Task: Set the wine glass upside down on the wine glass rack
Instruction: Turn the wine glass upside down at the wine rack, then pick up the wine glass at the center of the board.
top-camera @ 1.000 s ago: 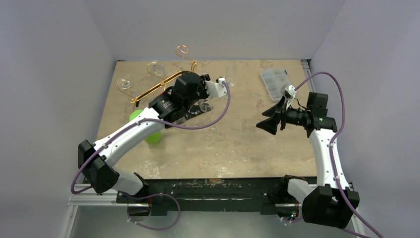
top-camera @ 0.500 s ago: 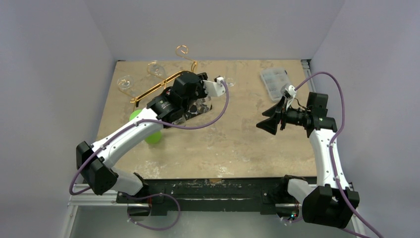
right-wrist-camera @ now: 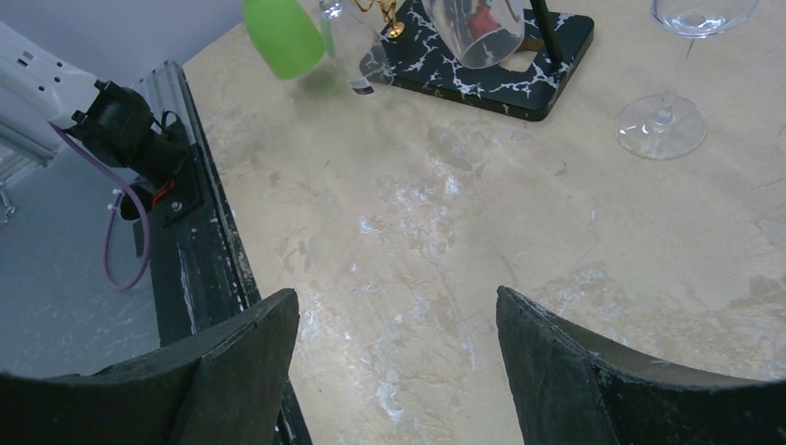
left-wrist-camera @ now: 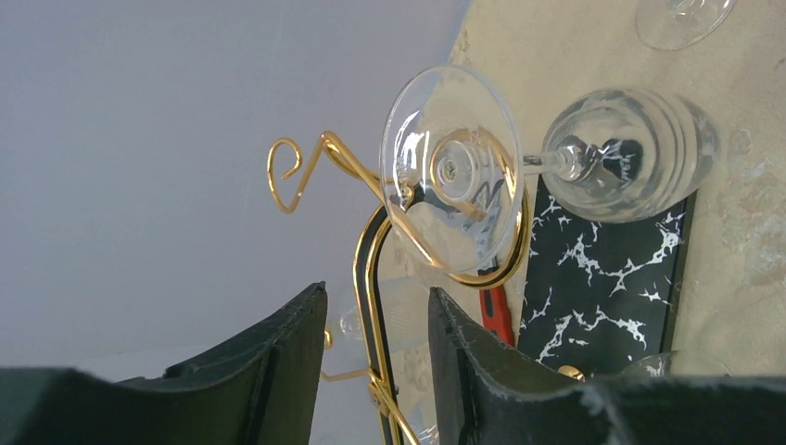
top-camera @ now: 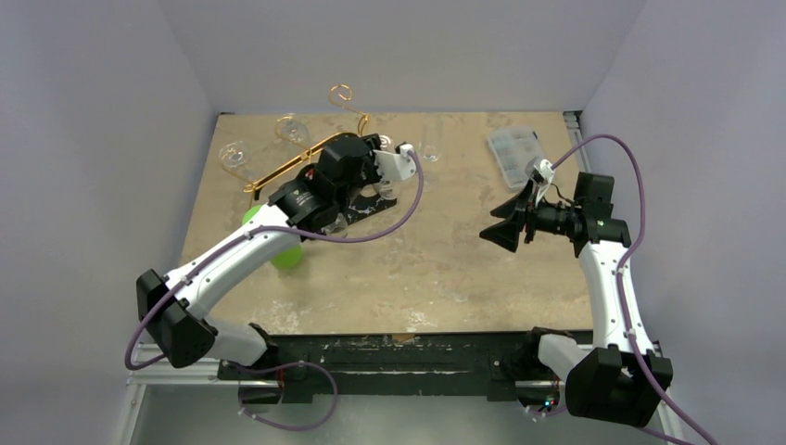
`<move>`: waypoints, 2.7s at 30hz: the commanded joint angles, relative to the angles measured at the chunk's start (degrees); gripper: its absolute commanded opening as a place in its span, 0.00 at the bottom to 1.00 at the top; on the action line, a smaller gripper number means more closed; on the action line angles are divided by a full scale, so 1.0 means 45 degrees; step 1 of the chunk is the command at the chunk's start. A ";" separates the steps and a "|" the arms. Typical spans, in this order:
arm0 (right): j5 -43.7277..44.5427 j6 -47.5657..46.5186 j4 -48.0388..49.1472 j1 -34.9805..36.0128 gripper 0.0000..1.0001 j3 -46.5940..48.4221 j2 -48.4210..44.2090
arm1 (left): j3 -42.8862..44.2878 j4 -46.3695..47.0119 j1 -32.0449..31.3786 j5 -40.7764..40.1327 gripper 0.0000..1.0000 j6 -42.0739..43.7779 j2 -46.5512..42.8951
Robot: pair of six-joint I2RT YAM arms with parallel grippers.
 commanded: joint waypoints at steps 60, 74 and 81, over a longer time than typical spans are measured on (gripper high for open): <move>0.2821 -0.4900 -0.5740 0.0729 0.77 0.5465 0.2727 | -0.5998 0.0223 0.2291 0.4115 0.92 -1.0104 -1.1015; 0.4762 -0.1974 -0.4385 0.3226 0.77 0.9172 0.4887 | -0.6408 0.0403 0.2486 0.4661 0.93 -1.0387 -1.1074; 0.5105 -0.1161 -0.3994 0.3471 0.77 1.0641 0.5847 | -0.6421 0.0377 0.2516 0.4682 0.93 -1.0351 -1.1051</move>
